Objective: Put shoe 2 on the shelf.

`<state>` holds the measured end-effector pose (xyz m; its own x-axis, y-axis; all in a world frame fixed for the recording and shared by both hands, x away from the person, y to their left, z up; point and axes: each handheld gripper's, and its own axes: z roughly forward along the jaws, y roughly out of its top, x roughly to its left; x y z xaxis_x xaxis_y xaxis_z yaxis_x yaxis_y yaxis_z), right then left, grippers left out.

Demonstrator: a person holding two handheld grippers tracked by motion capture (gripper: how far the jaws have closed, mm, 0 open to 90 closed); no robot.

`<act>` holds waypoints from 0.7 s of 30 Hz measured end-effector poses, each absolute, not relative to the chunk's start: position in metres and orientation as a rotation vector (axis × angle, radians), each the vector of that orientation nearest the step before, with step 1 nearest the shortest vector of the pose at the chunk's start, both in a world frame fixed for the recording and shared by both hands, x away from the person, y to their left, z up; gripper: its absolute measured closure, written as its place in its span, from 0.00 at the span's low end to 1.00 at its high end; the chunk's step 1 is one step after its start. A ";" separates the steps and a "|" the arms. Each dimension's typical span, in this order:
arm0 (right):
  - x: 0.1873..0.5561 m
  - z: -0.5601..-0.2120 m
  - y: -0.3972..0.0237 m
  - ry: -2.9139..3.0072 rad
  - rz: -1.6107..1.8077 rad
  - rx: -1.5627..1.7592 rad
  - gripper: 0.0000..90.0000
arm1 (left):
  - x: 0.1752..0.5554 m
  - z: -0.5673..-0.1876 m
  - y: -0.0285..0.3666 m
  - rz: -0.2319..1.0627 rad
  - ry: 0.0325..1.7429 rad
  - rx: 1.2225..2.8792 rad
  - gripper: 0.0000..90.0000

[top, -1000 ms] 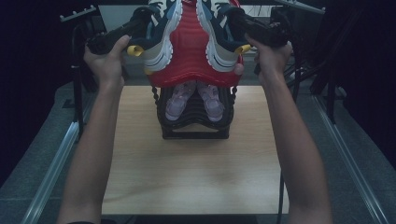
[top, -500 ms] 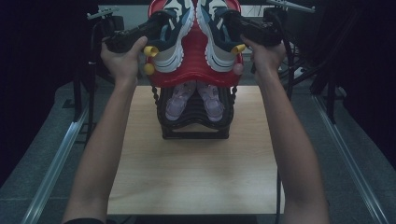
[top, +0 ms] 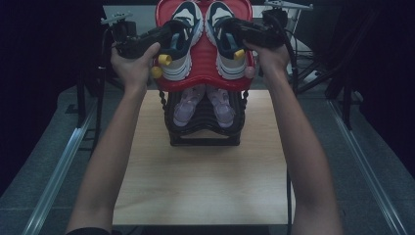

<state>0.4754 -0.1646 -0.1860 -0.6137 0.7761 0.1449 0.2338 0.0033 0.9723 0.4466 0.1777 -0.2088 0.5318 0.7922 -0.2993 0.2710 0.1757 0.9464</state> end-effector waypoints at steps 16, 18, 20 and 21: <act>0.461 -0.186 -0.175 1.827 1.718 1.048 0.44 | 0.438 -0.206 0.191 0.462 0.955 1.395 0.46; 0.459 -0.187 -0.176 1.818 1.753 1.037 0.45 | 0.437 -0.206 0.193 0.472 0.947 1.405 0.46; 0.456 -0.188 -0.178 1.807 1.777 1.017 0.46 | 0.434 -0.205 0.195 0.474 0.936 1.396 0.46; 0.454 -0.188 -0.179 1.799 1.791 1.010 0.47 | 0.433 -0.205 0.197 0.477 0.932 1.395 0.46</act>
<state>0.4544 -0.1790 -0.1880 -0.6551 0.7279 0.2027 0.2057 -0.0863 0.9748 0.4329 0.1966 -0.2051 0.5774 0.7705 -0.2700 0.2322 0.1621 0.9591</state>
